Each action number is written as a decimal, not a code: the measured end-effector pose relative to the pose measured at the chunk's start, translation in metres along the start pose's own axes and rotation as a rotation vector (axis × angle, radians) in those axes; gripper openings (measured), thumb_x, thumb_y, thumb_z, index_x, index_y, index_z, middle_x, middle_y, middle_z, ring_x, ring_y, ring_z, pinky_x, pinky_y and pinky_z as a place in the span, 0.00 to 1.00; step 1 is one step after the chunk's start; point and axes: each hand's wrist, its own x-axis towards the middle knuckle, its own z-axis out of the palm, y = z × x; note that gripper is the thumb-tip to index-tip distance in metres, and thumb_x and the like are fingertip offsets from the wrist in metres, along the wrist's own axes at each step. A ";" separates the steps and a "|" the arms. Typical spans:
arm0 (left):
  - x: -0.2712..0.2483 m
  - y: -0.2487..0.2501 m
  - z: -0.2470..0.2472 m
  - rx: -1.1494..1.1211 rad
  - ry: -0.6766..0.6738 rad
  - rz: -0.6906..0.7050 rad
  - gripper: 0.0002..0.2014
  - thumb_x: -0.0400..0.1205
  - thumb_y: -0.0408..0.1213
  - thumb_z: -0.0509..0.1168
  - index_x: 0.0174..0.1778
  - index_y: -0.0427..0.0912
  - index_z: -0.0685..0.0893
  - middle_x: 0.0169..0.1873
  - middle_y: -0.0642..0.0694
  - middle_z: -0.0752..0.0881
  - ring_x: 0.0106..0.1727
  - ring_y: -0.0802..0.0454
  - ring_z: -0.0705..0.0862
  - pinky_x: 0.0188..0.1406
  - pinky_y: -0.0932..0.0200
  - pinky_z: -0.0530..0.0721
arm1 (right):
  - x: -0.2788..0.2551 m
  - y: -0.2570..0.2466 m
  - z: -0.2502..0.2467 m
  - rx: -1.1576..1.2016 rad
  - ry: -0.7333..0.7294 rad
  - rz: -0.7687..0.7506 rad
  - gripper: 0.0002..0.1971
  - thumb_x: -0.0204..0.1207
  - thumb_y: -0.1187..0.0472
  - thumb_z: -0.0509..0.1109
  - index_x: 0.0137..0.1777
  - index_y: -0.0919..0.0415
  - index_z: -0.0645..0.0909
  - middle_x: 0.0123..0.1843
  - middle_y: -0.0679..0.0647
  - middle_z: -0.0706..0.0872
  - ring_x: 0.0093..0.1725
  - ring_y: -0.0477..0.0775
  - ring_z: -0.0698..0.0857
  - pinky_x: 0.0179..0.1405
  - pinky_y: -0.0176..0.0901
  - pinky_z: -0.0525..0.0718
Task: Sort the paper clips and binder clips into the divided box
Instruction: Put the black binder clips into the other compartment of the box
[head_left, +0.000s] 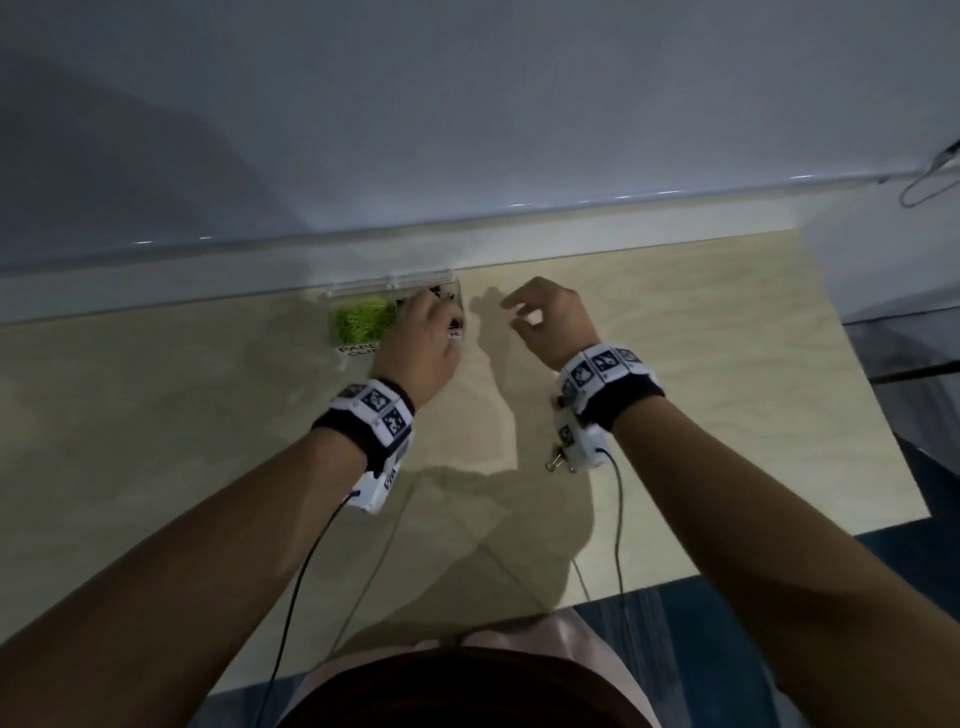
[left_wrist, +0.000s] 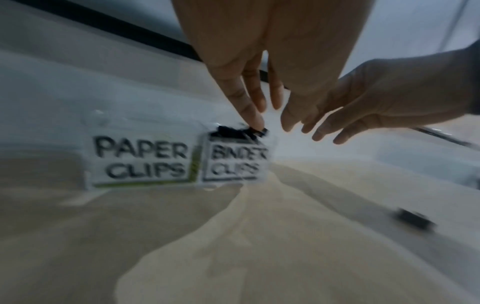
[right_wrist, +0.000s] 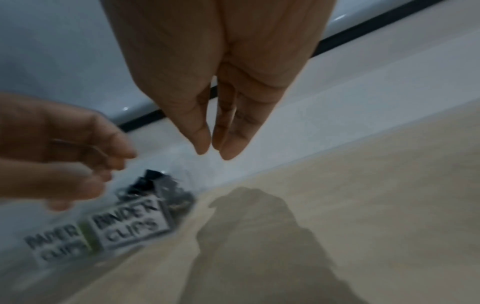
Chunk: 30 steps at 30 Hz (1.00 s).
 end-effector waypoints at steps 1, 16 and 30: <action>-0.009 0.010 0.009 -0.031 -0.098 0.060 0.13 0.78 0.33 0.64 0.58 0.38 0.79 0.58 0.41 0.77 0.59 0.43 0.76 0.56 0.48 0.80 | -0.008 0.017 -0.006 -0.064 -0.029 0.032 0.14 0.68 0.74 0.67 0.46 0.58 0.88 0.49 0.57 0.87 0.43 0.55 0.86 0.48 0.44 0.85; -0.049 0.088 0.101 0.190 -0.458 0.360 0.09 0.80 0.39 0.62 0.52 0.41 0.82 0.51 0.43 0.81 0.51 0.40 0.81 0.47 0.43 0.84 | -0.095 0.070 -0.013 -0.280 -0.296 0.036 0.07 0.69 0.67 0.73 0.45 0.58 0.87 0.51 0.54 0.83 0.51 0.60 0.82 0.47 0.49 0.83; -0.003 0.013 0.007 -0.228 0.096 -0.031 0.05 0.78 0.30 0.66 0.49 0.38 0.83 0.50 0.44 0.82 0.46 0.54 0.80 0.47 0.64 0.78 | -0.157 0.067 -0.016 -0.270 -0.371 0.049 0.15 0.67 0.66 0.75 0.55 0.58 0.86 0.56 0.59 0.80 0.45 0.63 0.86 0.47 0.50 0.84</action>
